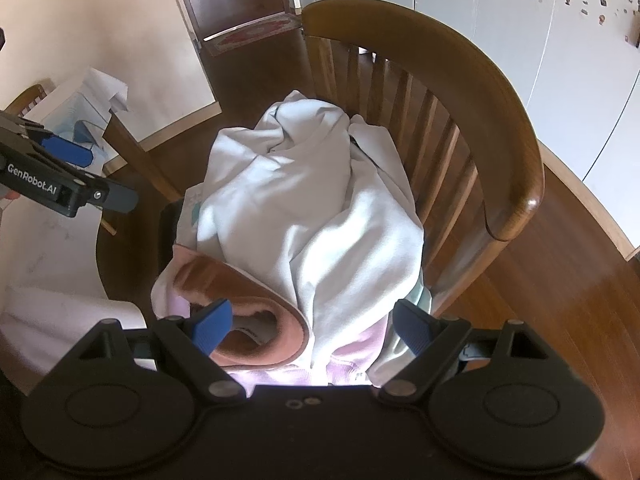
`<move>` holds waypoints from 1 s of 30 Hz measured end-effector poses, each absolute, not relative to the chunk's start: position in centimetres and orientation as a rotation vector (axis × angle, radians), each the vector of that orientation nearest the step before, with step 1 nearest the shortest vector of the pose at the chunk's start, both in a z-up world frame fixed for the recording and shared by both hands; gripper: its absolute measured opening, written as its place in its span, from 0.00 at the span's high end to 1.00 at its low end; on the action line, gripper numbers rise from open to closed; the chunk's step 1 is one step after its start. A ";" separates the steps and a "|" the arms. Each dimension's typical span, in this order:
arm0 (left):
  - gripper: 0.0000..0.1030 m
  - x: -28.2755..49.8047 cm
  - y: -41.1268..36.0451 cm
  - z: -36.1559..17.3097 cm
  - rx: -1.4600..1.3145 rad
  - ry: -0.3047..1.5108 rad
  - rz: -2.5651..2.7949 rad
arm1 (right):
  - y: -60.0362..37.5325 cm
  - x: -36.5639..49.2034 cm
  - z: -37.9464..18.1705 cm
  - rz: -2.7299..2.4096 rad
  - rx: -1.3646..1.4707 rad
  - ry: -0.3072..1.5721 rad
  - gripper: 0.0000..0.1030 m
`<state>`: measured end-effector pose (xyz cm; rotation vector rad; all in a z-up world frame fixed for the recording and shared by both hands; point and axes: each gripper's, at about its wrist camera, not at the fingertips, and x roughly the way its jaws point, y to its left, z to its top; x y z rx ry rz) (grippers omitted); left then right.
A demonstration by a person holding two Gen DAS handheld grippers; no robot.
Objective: Fold clothes
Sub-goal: 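Move both grippers toward the white sweatshirt piled on the wooden chair, then grasp the white sweatshirt with the left gripper while the right gripper grasps it too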
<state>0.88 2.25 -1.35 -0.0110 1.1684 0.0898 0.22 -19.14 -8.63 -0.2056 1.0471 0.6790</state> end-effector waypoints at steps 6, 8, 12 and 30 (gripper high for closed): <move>0.00 1.8 2.1 -2.4 0.003 1.167 0.095 | -18.9 0.9 -8.9 0.679 -0.212 1.043 0.00; 0.00 2.1 1.9 -2.7 0.007 1.174 0.085 | -18.9 1.1 -9.0 0.681 -0.212 1.045 0.00; 0.00 2.3 1.6 -3.0 0.010 1.180 0.072 | -18.9 1.3 -9.3 0.681 -0.212 1.052 0.00; 0.00 9.4 3.0 -9.3 0.022 1.191 0.047 | -17.1 5.6 -15.1 0.686 -0.252 1.103 0.00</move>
